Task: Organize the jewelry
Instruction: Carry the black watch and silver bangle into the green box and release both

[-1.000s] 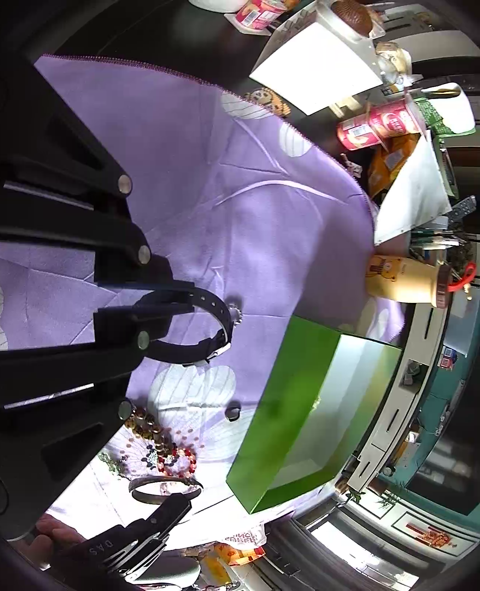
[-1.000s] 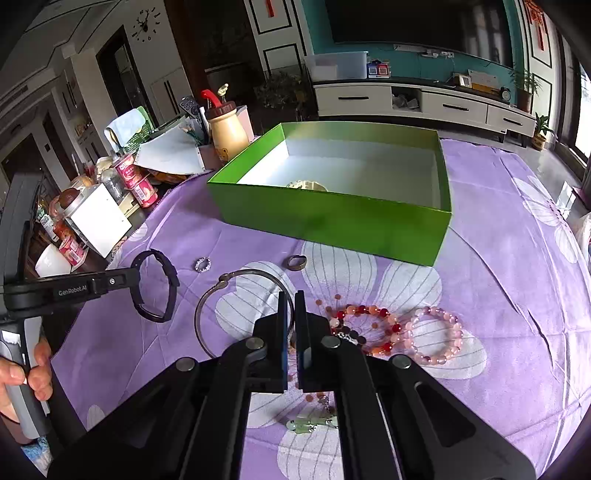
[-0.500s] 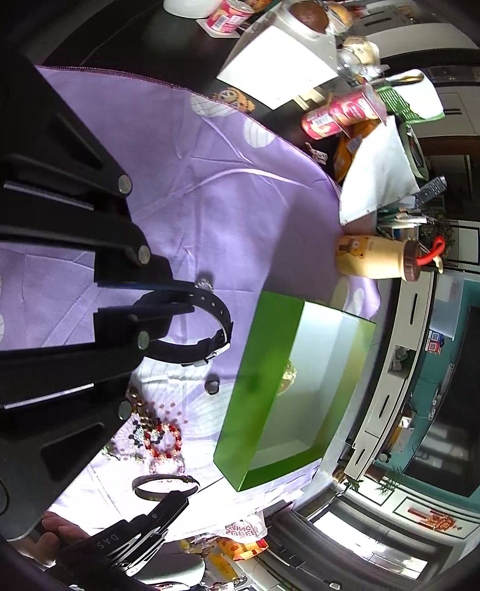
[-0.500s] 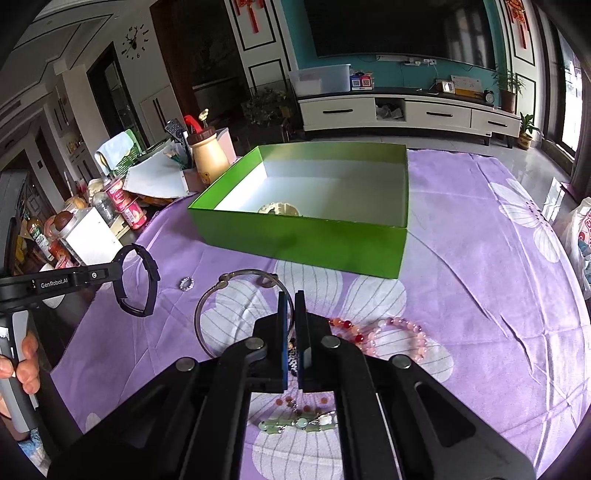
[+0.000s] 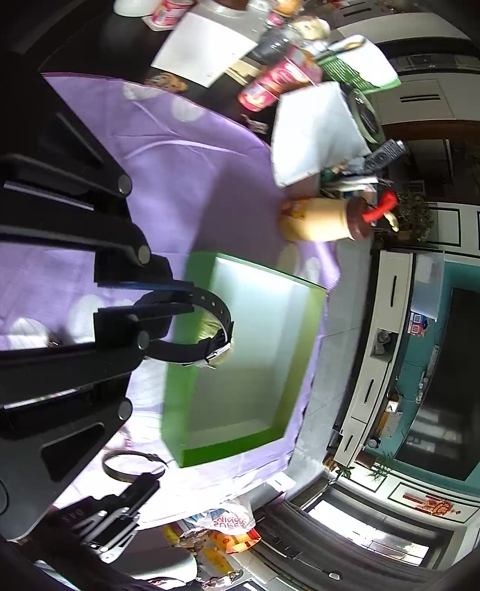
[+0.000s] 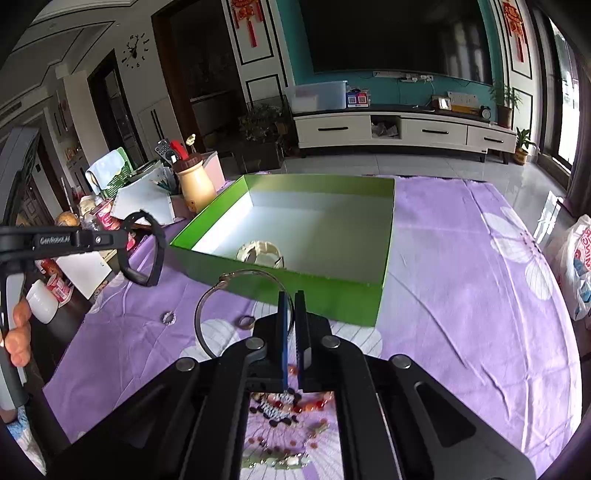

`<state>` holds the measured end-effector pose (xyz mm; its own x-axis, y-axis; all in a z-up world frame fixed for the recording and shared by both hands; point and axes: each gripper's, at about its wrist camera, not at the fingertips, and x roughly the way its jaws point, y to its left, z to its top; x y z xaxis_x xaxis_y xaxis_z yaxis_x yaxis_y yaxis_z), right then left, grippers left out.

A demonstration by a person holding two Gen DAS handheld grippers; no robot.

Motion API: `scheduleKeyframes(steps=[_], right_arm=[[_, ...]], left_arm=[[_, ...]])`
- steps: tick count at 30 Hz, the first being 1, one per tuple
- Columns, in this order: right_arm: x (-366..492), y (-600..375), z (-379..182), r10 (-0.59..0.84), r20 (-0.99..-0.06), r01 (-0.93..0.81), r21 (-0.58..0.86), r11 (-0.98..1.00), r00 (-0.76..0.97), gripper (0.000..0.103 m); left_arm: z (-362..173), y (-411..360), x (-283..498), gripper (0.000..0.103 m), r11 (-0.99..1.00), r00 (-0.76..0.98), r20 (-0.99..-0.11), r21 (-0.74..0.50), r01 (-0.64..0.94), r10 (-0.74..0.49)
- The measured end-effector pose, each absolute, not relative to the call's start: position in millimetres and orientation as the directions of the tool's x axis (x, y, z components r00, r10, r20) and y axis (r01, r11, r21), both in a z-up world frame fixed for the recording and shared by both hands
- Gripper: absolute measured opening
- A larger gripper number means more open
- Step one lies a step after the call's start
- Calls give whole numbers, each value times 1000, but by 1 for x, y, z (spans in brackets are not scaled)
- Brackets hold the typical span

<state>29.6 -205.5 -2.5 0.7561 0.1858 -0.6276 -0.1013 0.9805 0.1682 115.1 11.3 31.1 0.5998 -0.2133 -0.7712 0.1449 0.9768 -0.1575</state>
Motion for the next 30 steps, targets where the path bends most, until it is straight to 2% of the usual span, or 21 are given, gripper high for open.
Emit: scheduleKeyframes(steps=[11,22,30], right_arm=[[83,-214,0,184,-620,-92,177,980,763,3],[142,-205,-29,107,-703,-58,93,994,703,3],[160,-199,-48,67,-740,-56,39,998,670,3]], left_arm=[[29,-21,177,6,988,610,-778,-90,126,-149],[-2,-34,236,6,995,589,-806,-5,104,-65],[-26,-49,252,6,992,569,-821,39,122,-38]])
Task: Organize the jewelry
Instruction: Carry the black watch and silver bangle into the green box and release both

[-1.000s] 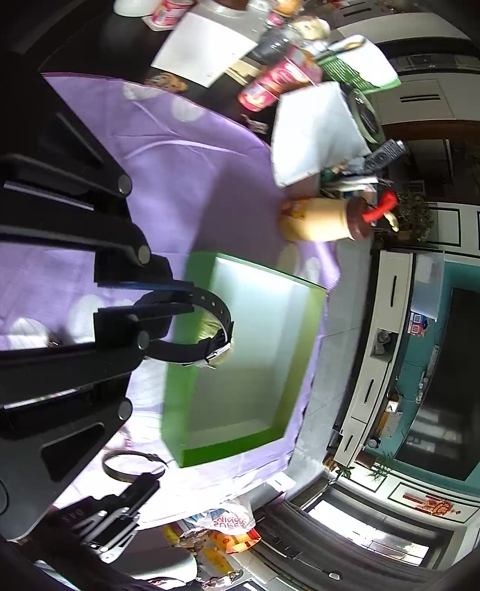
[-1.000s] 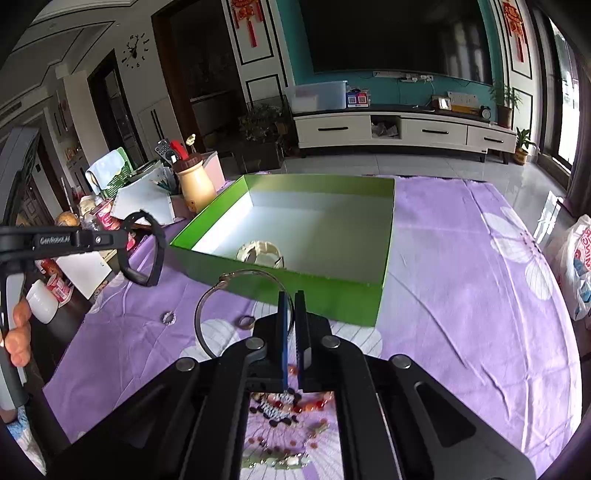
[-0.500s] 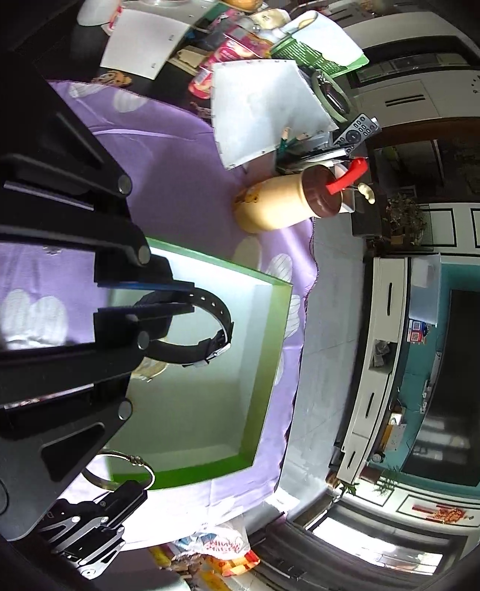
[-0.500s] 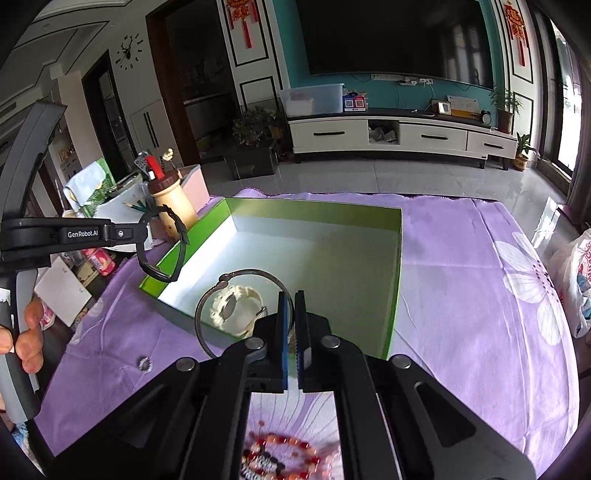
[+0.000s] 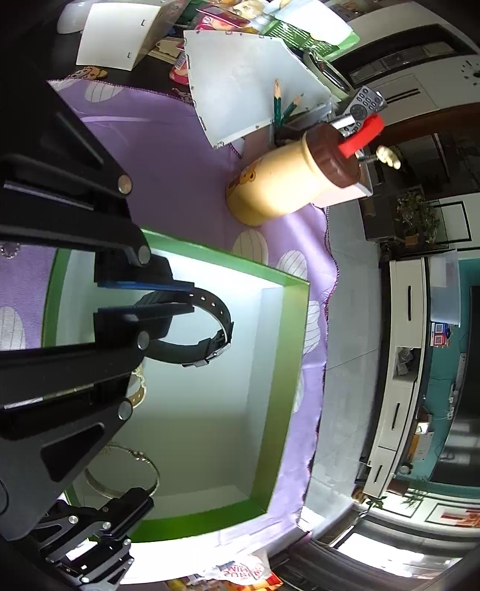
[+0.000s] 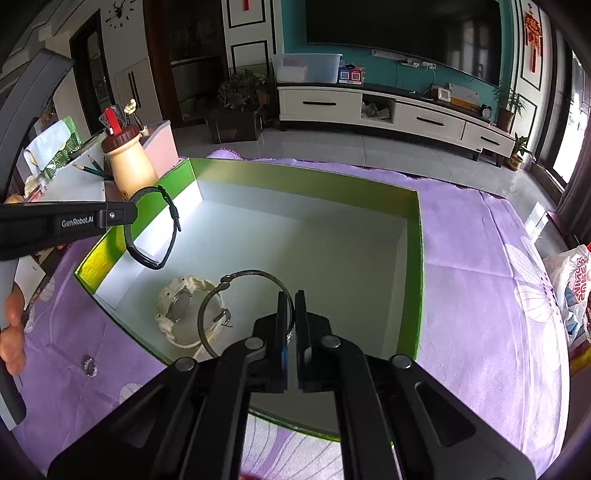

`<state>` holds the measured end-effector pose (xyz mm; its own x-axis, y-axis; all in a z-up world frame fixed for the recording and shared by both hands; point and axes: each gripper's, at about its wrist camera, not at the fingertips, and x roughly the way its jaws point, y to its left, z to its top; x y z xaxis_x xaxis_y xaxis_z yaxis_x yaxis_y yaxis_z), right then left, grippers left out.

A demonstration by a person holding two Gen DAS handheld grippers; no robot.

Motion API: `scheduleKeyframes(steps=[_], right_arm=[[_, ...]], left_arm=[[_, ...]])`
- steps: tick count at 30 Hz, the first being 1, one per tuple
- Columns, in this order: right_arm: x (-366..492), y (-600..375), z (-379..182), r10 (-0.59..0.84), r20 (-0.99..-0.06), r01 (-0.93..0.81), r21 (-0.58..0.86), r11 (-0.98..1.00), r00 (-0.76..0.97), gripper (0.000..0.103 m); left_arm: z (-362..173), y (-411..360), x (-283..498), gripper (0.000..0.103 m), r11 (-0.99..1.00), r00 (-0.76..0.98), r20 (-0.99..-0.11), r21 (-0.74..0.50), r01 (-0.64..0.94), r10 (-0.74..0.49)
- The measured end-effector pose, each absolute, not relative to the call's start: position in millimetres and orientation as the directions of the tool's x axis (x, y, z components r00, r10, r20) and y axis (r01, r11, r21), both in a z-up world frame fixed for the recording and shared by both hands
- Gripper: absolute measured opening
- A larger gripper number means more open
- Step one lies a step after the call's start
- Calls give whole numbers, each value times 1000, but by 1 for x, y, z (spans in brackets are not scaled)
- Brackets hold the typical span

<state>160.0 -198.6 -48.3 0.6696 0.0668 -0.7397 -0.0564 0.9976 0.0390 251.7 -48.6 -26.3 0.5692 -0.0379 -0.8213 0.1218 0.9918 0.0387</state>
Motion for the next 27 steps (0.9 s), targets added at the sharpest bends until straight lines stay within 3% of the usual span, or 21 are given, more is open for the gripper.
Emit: scheduleKeyframes(steps=[3,7,10,15,17,23,27], right_arm=[[165,-201,-53,60,-748,-47,39,998,661,4],[165,-206,-53,57,-740,-23,56,998,670,14],[162,-211,-51,69,-734,-14,81,997,676,16],[142,-220,-43,113,-694,-20,141,990,711,30],[132,-222,-40,133,-678,-30,162,986,723,37],[95,-224,-31,216,-661,-82,227,970,719,47],[69,-220,-30,280,-670,-144,253,957,688,50]], left_arm=[[-34,-53,253,7,991,559,-828,47,129,-34],[-39,-59,253,10,988,556,-831,59,141,-29],[-37,-59,249,23,987,562,-826,60,151,-36],[-28,-57,234,58,985,588,-807,50,164,-57],[-22,-56,225,61,983,598,-799,51,177,-67],[0,-51,184,83,971,617,-773,5,237,-147],[5,-43,152,86,959,585,-782,-52,280,-213]])
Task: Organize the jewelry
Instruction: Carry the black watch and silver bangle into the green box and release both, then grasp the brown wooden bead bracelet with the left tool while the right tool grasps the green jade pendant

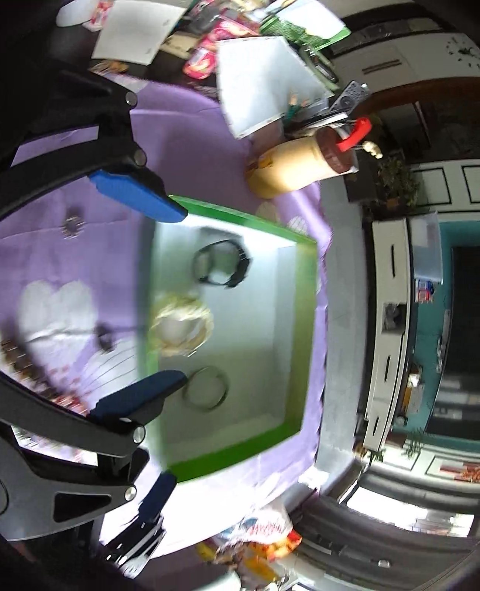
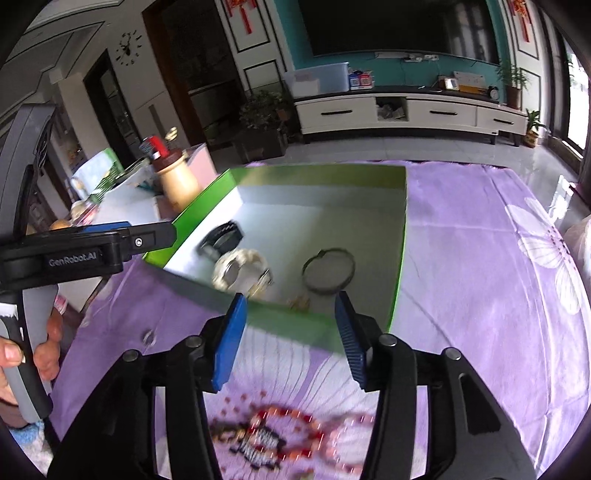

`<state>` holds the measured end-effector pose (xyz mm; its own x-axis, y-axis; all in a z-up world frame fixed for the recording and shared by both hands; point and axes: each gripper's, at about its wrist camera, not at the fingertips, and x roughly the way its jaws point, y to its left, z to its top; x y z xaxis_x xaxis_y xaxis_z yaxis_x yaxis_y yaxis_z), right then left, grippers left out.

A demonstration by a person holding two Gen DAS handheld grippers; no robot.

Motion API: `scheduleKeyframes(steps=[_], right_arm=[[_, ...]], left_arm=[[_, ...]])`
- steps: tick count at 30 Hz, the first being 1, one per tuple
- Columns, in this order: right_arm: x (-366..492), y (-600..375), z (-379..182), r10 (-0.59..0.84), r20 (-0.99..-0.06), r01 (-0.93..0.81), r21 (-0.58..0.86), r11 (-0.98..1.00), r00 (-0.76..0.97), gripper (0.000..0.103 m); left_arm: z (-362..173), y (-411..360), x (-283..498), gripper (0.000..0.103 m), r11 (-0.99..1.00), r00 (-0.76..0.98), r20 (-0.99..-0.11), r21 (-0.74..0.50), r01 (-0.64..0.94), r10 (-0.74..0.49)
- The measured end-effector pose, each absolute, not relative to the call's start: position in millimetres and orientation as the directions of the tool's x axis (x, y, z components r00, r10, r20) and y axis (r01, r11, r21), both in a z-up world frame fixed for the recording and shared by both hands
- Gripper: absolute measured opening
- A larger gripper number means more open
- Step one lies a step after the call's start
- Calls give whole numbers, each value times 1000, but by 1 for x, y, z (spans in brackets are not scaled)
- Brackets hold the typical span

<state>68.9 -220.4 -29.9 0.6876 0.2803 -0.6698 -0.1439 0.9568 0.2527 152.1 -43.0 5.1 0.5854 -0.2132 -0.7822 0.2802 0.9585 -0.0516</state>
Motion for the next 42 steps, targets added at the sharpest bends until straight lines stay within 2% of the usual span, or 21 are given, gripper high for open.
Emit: scheduleKeyframes(steps=[6,13,18,27,29,31,35,36,42], right_arm=[[22,-215,-38,366,-693,-254,264,931,621,50],[-23,-207,-59,395,-741,-337,238,911,544,50],[-36,-191,-74,380,-774,-417,166,894,506,50],[-25,-174,-95,375,-832,-554,100,827,409,50],[-30,-169,-97,344,-836,-585,35,810,427,41],[-32,-168,-97,355,-835,-605,33,795,421,18],[-32,-174,-95,360,-809,-560,46,827,465,15],[-29,-183,-90,396,-785,-522,110,846,476,7],[-32,-214,-84,406,-719,-311,271,911,564,7]], left_arm=[[-14,-38,92,89,922,499,-823,-73,381,-271],[-62,-35,49,89,904,385,-873,-133,405,-301],[-88,-29,34,89,903,336,-886,-179,391,-321],[-100,-23,31,89,907,297,-906,-177,382,-302],[-101,-21,31,89,909,296,-908,-174,380,-297],[-100,-23,32,89,907,293,-908,-174,383,-298],[-97,-36,34,89,901,298,-906,-166,402,-300],[-96,-40,34,89,897,301,-905,-162,410,-301],[-89,-69,39,87,866,329,-898,-103,490,-293]])
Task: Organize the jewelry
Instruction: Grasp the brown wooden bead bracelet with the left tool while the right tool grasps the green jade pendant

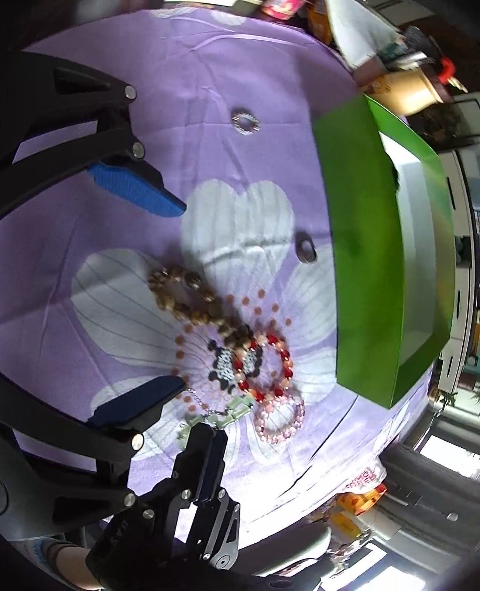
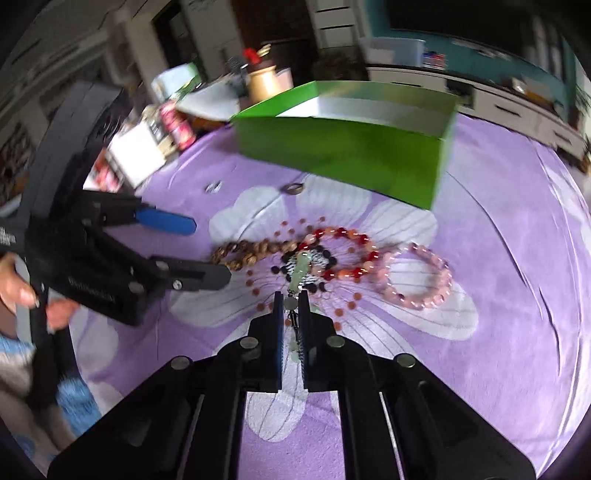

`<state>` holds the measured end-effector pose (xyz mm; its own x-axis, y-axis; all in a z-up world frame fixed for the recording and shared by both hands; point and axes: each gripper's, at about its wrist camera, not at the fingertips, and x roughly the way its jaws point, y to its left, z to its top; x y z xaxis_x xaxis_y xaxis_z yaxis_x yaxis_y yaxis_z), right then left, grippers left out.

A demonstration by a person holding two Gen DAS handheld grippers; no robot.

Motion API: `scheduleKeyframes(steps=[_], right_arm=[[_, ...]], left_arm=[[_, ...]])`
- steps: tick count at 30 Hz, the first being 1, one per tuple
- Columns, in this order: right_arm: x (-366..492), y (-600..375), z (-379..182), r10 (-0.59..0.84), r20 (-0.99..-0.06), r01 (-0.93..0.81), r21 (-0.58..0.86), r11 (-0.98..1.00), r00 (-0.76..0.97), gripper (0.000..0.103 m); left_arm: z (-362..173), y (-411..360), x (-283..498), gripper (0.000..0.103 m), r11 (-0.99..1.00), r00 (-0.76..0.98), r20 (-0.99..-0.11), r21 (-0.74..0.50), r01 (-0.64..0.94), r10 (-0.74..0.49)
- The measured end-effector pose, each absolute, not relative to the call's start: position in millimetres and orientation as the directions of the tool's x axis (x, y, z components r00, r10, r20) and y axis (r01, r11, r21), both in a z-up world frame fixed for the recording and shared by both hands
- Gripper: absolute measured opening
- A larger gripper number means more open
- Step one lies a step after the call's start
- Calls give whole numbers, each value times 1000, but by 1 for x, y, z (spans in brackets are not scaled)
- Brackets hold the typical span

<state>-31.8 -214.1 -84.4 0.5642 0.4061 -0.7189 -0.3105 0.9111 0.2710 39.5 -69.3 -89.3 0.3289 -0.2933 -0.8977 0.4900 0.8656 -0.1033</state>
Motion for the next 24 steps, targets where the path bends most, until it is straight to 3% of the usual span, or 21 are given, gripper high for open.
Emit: scheduleKeyframes(steps=[8,11,15,18,24], right_arm=[[-37,-235,-87,391,-707,-192,347,918,590,7],[-40,-239,-87,399,-705,-179,367,913,586,7],[-41,-240,-89,405,-699,-175,380,908,590,7],[-39,-239,-89,410,-697,-174,386,906,589,7],[-42,-237,-83,425,-679,-185,399,898,598,7]], left_arm=[[-101,-99,56,55,811,298,-919,-38,584,-258],[-105,-105,56,50,790,295,-921,-23,612,-256],[-103,-108,53,20,783,303,-916,-17,622,-261],[-103,-107,52,10,787,308,-912,-26,616,-271],[-90,-92,39,10,812,305,-884,-130,568,-355]])
